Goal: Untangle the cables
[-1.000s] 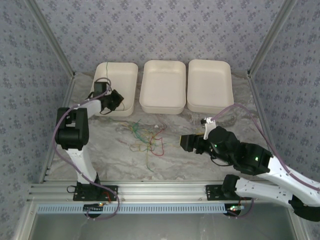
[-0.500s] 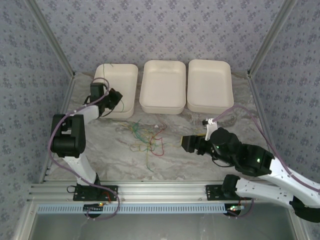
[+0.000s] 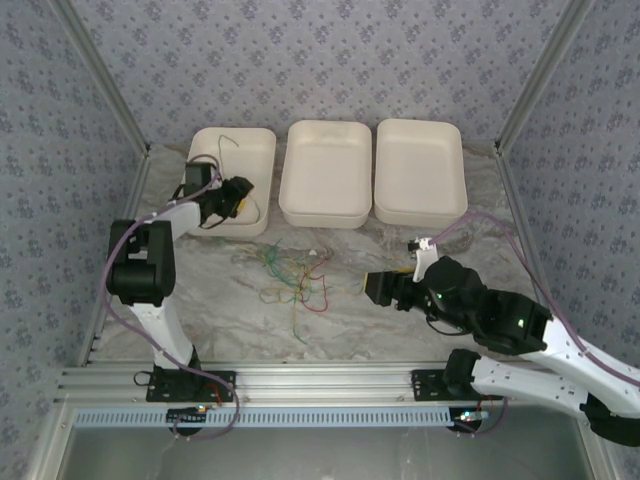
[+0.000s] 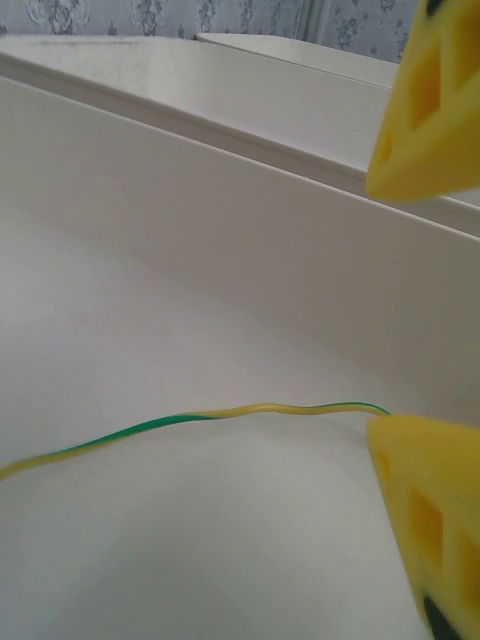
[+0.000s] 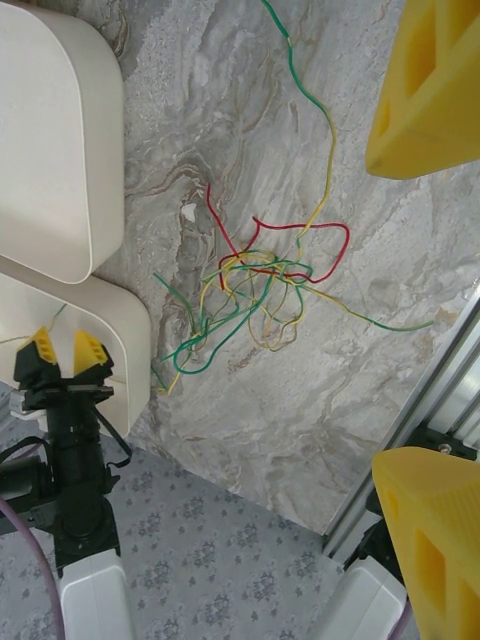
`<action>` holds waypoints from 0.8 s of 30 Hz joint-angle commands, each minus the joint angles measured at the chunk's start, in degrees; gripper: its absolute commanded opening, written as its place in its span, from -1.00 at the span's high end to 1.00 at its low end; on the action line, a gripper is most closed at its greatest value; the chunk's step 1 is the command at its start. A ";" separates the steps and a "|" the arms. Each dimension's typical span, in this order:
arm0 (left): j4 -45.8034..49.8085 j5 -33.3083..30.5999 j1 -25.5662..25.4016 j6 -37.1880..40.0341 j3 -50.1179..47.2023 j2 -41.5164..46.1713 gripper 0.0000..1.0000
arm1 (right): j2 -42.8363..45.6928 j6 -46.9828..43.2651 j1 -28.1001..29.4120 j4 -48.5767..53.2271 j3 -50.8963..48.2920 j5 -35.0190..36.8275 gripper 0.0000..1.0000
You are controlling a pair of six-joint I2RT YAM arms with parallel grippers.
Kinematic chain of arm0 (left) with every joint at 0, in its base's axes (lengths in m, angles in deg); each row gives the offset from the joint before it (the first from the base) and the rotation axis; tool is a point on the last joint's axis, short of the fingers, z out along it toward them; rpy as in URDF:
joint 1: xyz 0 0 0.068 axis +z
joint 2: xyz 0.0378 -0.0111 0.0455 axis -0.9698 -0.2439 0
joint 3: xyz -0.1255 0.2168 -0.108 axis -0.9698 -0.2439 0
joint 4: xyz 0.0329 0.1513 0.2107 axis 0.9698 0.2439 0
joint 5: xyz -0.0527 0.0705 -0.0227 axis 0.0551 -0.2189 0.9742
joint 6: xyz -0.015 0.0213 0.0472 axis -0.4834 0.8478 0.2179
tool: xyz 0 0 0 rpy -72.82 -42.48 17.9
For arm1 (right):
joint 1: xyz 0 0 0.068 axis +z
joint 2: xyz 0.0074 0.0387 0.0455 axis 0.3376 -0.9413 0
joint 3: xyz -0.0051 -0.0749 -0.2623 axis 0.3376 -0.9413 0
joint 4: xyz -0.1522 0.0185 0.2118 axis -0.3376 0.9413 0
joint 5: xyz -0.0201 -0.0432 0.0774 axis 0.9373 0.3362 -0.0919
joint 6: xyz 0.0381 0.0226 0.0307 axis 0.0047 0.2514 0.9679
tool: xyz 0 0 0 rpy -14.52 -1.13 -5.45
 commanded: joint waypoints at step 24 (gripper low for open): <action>32.43 -21.83 -15.83 8.20 -10.35 37.40 -0.43 | -39.44 -7.22 -9.06 -13.20 7.19 -10.91 -0.21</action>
